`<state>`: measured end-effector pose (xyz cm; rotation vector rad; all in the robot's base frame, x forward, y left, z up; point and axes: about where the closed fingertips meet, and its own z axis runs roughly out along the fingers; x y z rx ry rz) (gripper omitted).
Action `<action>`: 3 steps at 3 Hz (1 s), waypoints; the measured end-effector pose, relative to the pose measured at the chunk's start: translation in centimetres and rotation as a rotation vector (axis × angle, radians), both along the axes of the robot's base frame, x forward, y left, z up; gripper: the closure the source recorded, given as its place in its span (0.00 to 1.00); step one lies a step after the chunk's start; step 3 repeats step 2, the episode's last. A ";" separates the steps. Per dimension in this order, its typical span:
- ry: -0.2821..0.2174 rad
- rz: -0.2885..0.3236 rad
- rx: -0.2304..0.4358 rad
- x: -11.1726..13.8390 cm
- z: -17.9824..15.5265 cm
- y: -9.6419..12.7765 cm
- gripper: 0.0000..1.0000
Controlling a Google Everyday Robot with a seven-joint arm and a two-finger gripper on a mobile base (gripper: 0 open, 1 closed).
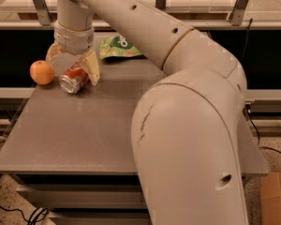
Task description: Move coke can near orange
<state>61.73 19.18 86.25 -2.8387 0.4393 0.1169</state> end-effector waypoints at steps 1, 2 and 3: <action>0.000 0.004 0.003 0.1 0.1 0.0 0.00; 0.001 0.011 0.009 0.1 0.1 0.1 0.00; 0.001 0.011 0.009 0.1 0.1 0.1 0.00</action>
Offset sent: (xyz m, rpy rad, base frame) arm -0.0071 -0.0116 0.0074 -0.0139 0.0252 0.0333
